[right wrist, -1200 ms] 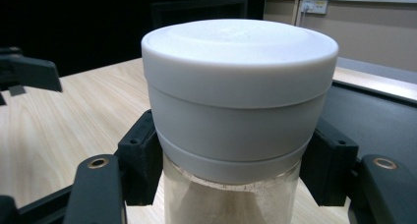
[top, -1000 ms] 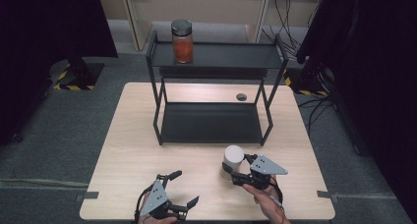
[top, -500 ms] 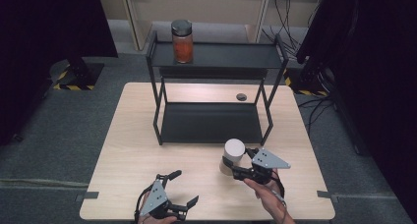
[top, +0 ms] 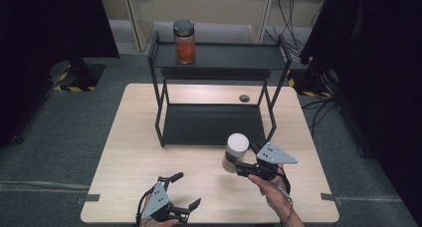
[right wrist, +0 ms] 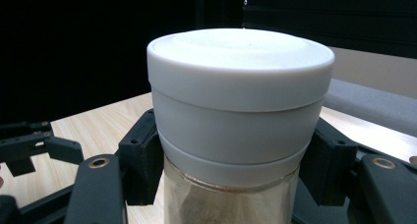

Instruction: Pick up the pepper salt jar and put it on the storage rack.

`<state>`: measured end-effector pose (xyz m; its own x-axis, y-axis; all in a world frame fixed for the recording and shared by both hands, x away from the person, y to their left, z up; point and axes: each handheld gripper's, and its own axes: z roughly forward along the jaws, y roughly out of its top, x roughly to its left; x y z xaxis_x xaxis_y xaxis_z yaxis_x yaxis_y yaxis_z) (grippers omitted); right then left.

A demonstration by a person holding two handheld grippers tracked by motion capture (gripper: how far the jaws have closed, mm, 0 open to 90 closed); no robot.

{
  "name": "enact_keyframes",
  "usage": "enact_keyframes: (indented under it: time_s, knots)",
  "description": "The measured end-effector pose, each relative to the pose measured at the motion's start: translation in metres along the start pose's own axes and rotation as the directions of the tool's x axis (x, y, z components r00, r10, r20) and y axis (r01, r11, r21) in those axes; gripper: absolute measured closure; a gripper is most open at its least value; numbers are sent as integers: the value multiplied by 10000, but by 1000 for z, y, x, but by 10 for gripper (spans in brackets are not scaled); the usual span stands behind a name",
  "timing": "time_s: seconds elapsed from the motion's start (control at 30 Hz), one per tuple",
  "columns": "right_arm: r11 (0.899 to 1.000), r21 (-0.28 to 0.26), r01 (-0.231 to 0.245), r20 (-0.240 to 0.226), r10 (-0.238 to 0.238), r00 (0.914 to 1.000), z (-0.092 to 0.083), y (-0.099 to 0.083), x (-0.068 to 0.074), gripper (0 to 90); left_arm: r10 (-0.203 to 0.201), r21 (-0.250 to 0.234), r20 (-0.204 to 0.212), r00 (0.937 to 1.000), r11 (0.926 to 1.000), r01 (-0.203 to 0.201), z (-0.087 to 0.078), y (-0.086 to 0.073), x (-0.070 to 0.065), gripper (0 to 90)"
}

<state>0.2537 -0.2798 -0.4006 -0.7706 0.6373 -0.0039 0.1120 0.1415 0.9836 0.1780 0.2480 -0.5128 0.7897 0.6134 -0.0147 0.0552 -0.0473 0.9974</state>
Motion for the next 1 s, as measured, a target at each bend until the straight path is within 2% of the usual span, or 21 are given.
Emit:
enact_keyframes:
  time_s: [0.13,0.37,1.0]
  knots:
    - [9999,18,131,-16,-131,9999,0,10,-1,355,-13,-8,-6,10000,10000,13,0,0,0,33]
    - [10000,42,40,-191,-39,9998,1,26,-5,355,-21,-32,-34,10000,10000,21,0,0,0,33]
    - [9998,-142,114,23,-114,9999,4,68,-15,355,-37,-58,-72,10000,10000,37,-1,-1,-1,34]
